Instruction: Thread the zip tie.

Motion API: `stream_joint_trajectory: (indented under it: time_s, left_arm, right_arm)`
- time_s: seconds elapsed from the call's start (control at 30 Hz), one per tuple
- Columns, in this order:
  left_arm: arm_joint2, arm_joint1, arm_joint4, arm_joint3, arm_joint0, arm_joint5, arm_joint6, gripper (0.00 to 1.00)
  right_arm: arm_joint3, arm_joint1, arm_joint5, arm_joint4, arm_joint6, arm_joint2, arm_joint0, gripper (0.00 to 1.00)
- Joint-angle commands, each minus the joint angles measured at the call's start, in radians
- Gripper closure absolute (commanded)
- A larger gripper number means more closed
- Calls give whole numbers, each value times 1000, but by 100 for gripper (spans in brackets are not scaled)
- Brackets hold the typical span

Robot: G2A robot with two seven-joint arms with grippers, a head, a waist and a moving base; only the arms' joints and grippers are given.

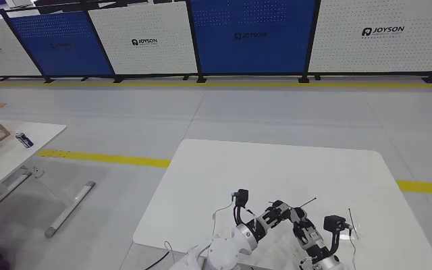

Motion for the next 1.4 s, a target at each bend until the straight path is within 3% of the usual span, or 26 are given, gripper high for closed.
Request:
stream_joint_trajectory:
  time_s: [0.0, 0.87, 1.37]
  left_arm:
    - [-1, 0, 0, 0, 2, -6, 1, 100]
    - [-5, 2, 14, -41, 21, -33, -17, 100]
    - [-34, 11, 25, -109, 57, -55, -18, 100]
  right_arm:
    - [1, -1, 0, -2, 3, -1, 1, 100]
    - [7, -9, 10, -89, 39, -12, 3, 100]
    - [16, -13, 10, -87, 43, -7, 4, 100]
